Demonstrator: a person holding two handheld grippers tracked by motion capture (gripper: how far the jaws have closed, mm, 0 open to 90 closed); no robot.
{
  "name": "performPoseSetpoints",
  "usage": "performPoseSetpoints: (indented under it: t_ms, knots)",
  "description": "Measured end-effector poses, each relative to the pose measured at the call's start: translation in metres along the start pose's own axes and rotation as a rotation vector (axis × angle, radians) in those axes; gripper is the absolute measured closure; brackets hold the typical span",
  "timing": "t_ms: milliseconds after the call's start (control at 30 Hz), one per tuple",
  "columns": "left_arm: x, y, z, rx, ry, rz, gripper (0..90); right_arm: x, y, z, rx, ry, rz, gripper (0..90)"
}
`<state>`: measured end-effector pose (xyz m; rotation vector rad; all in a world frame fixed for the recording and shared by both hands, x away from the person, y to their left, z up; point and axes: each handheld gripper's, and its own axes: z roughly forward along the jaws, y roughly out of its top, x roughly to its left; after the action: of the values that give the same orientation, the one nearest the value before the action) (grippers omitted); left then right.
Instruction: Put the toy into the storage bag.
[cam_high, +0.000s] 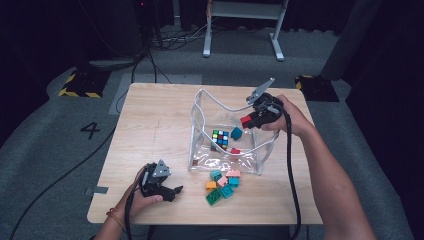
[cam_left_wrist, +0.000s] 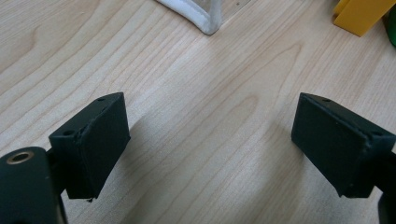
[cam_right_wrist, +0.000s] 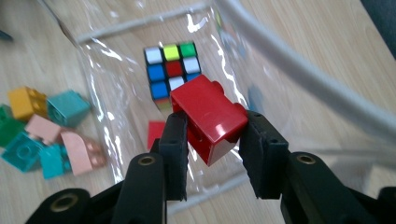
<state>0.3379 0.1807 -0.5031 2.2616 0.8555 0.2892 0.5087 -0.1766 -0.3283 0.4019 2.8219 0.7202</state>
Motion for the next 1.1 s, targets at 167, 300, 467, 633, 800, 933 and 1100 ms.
performPoseSetpoints:
  t_ms: [167, 300, 467, 633, 800, 933, 1100]
  knots:
    - [0.000, 0.000, 0.000, -0.001, -0.002, 0.004, 11.4, -0.005, -0.013, -0.003, 0.067, -0.023, 0.005, 63.3]
    - [0.000, 0.000, 0.000, 0.000, -0.001, 0.004, 11.4, -0.007, -0.025, -0.015, 0.070, -0.043, 0.040, 63.2]
    - [0.000, 0.000, 0.000, 0.000, -0.001, 0.004, 11.4, -0.003, -0.035, -0.021, 0.020, -0.056, 0.019, 59.8]
    - [0.000, 0.000, 0.000, -0.002, -0.001, 0.004, 11.4, 0.005, -0.038, -0.025, -0.064, -0.068, 0.020, 55.6]
    - [0.000, 0.000, 0.000, -0.001, -0.001, 0.004, 11.4, 0.011, -0.047, -0.036, -0.148, -0.089, 0.037, 54.9]
    - [0.000, 0.000, 0.000, 0.000, -0.001, 0.004, 11.4, 0.016, -0.056, -0.047, -0.242, -0.115, 0.072, 52.4]
    - [0.000, 0.000, 0.000, 0.000, -0.001, 0.005, 11.4, 0.023, -0.070, -0.063, -0.369, -0.156, 0.122, 47.2]
